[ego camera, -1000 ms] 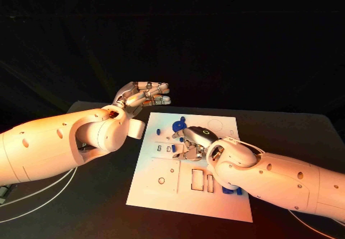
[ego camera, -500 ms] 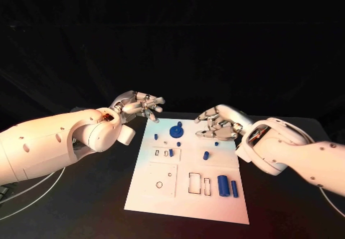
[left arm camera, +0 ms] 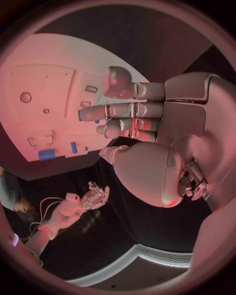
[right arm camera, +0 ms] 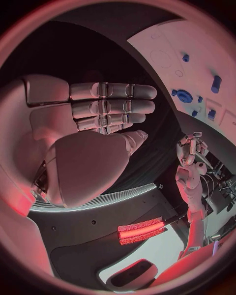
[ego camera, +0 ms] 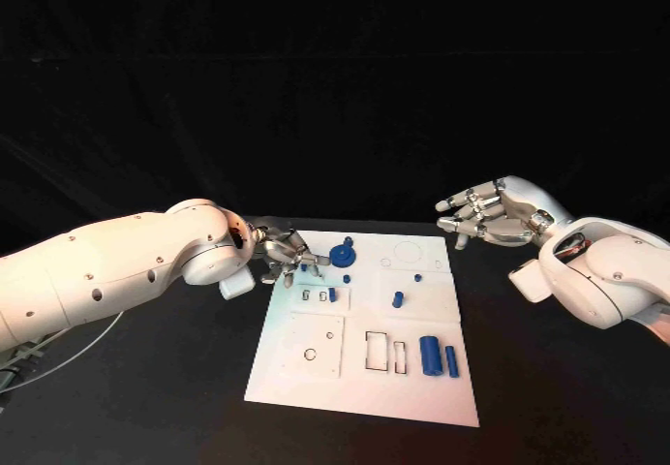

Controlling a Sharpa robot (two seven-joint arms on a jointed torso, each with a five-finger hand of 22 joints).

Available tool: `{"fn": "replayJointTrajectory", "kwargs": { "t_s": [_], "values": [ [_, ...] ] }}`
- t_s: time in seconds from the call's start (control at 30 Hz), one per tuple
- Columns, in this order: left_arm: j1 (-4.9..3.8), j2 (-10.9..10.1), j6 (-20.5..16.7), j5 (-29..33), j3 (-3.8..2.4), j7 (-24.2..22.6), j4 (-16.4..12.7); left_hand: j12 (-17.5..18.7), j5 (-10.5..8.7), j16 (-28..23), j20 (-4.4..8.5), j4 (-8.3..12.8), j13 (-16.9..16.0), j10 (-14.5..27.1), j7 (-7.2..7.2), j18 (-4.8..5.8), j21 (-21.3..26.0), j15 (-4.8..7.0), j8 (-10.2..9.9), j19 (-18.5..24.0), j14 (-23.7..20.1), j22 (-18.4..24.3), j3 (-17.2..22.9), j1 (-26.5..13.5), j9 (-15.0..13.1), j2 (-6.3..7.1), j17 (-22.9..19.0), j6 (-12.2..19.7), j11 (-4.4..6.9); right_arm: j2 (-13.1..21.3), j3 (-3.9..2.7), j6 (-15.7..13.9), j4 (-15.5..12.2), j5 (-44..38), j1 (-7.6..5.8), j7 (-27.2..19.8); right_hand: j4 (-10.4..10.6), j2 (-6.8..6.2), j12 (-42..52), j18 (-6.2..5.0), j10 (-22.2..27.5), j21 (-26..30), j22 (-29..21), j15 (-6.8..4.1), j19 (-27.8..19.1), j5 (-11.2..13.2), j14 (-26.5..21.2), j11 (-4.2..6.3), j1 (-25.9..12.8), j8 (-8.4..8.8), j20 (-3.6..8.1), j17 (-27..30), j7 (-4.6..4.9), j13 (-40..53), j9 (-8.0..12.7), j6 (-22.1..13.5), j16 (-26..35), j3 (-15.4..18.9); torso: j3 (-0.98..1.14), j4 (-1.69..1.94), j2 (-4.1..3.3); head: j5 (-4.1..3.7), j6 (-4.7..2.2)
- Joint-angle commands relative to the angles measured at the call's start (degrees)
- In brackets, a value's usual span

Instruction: Assemble the parts on the task board

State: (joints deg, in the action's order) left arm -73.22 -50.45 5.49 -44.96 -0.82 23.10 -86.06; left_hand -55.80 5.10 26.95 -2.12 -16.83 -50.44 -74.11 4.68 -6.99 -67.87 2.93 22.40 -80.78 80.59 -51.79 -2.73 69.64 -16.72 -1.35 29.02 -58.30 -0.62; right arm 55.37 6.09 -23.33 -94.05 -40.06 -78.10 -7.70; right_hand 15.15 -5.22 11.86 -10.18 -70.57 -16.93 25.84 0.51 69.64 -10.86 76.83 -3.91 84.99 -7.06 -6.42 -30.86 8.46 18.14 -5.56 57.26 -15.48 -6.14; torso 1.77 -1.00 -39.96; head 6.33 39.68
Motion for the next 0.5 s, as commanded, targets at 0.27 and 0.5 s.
{"fn": "replayJointTrajectory", "kwargs": {
  "t_s": [0.27,0.5],
  "values": [
    [-0.92,4.54,5.27,-15.13,0.47,12.06,2.28,-3.98,0.48,-0.93,0.14,0.21,-4.16,0.75,0.16,1.72,-5.33,-0.02,3.71,-2.15,0.14,-7.32,-1.63,0.65,-3.06,-1.49,1.89,2.96,0.04,0.42,0.04,-1.34,1.38,2.75,-0.08,-2.25,-0.56,-0.64,-3.92,-0.40,-2.52,4.00,-4.87,-0.01,2.87,-0.83,2.69,-0.20,-0.94,0.90,-0.13,3.13,0.00,-3.49,0.50,1.14,5.11,0.02,0.51,0.13,0.42,0.34,0.73],
    [-1.26,7.37,5.03,-16.48,0.94,13.13,3.90,-7.11,0.41,-1.60,0.25,0.11,-7.40,-0.24,-0.22,2.31,-7.83,0.13,6.09,-2.93,0.25,-11.22,-4.81,-2.99,-5.22,-1.64,3.04,3.47,0.30,0.30,0.07,-1.71,1.75,1.38,-0.07,-1.73,-0.73,-0.99,-5.41,-0.35,-2.56,6.41,-7.33,0.69,2.42,-2.26,1.84,-0.74,-1.53,1.15,-0.80,4.51,0.46,-4.59,0.64,1.49,7.87,0.47,0.43,0.10,0.33,0.36,0.92]
  ]
}}
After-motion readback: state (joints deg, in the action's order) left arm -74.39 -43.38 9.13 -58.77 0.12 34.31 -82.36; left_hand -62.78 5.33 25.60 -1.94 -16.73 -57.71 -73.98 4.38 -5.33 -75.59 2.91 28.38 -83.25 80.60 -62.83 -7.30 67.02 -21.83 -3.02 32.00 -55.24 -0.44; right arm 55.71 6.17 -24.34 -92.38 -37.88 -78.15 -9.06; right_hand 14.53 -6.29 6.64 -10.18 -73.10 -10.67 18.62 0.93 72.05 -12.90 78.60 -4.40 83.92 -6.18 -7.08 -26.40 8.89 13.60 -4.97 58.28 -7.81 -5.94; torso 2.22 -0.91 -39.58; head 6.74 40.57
